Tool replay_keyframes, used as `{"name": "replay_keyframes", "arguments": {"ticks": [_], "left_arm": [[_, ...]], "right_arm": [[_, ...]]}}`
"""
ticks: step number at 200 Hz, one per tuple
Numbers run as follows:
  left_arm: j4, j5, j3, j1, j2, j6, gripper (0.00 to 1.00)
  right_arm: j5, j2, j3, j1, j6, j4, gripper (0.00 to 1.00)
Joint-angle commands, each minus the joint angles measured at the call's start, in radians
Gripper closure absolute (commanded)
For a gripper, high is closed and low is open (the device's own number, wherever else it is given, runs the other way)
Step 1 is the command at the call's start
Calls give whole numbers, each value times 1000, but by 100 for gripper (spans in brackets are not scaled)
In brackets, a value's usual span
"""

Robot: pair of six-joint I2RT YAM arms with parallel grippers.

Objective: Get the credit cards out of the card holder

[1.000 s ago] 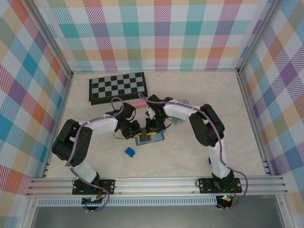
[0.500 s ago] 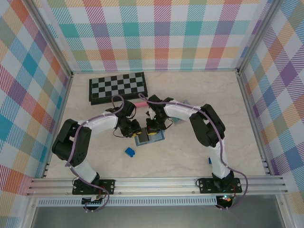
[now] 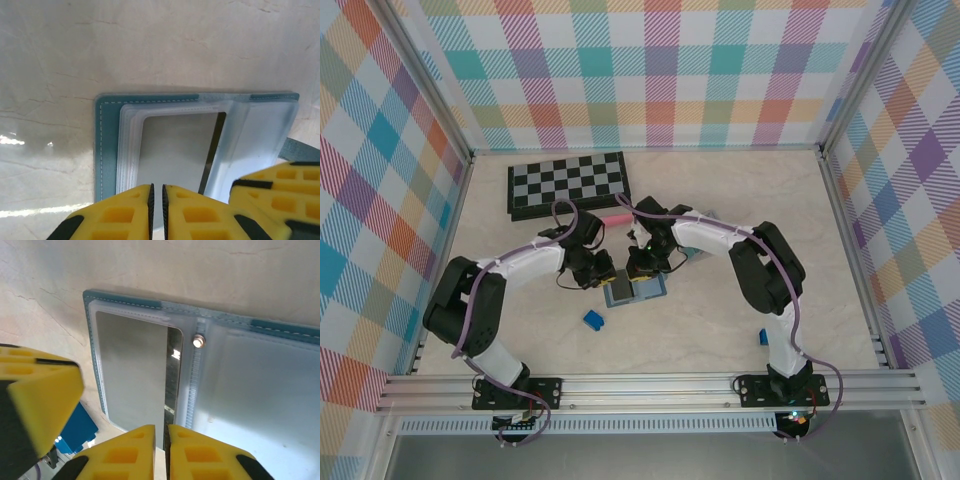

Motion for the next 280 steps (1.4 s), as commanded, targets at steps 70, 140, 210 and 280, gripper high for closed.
{"name": "replay_keyframes", "arguments": {"ticks": [70,140,210,280], "left_arm": [[63,11,-81,-9,64,-50,87],[64,-5,-97,-9,72,-47,89],[73,0,-108,-9,65,-48,90],[100,44,-114,-9,73,-42,91]], "right_arm": [[-71,95,69,-22,-36,8,82],[-105,105,55,-34,-28,39,86],[-156,95,40,-41,-36,66,93],[-156,115,52,-42,-76,42,87]]}}
